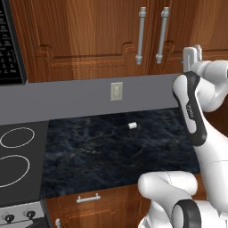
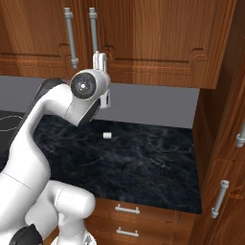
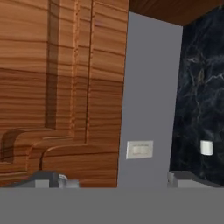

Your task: Close all open cabinet doors.

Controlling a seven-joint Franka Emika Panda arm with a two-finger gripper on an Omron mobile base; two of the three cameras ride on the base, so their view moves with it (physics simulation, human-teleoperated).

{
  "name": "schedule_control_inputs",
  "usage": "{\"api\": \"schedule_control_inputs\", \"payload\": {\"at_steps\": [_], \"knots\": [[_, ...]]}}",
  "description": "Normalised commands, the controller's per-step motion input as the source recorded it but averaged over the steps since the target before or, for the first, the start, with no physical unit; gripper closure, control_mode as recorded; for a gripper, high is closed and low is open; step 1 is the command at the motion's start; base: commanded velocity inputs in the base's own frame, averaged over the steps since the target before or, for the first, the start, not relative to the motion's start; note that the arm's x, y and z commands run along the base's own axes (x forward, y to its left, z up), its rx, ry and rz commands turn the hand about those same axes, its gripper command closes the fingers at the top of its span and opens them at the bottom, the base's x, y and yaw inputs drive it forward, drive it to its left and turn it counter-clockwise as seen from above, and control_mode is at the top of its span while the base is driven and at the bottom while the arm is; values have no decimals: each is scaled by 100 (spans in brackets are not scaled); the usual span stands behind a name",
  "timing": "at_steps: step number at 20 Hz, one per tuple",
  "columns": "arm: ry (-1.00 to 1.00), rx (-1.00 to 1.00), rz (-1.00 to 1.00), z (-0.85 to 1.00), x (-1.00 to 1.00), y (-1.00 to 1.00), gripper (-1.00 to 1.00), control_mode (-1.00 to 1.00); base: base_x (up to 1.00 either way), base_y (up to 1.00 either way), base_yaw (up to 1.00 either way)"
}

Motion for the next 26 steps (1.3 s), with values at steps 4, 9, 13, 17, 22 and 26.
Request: {"api": "schedule_control_inputs", "payload": {"at_steps": [4,9,13,17,22,26], "knots": [[3,0,0,-9,-44,6,-100,-100,0,0,0],[2,-15,11,-12,-36,6,-100,-100,0,0,0],[0,-29,17,-21,-43,11,-100,-100,0,0,0],[0,-44,23,-19,-38,20,-100,-100,0,0,0],[2,-48,30,-14,-23,31,-100,-100,0,0,0],[9,-64,28,-10,-15,45,-100,-100,0,0,0]]}}
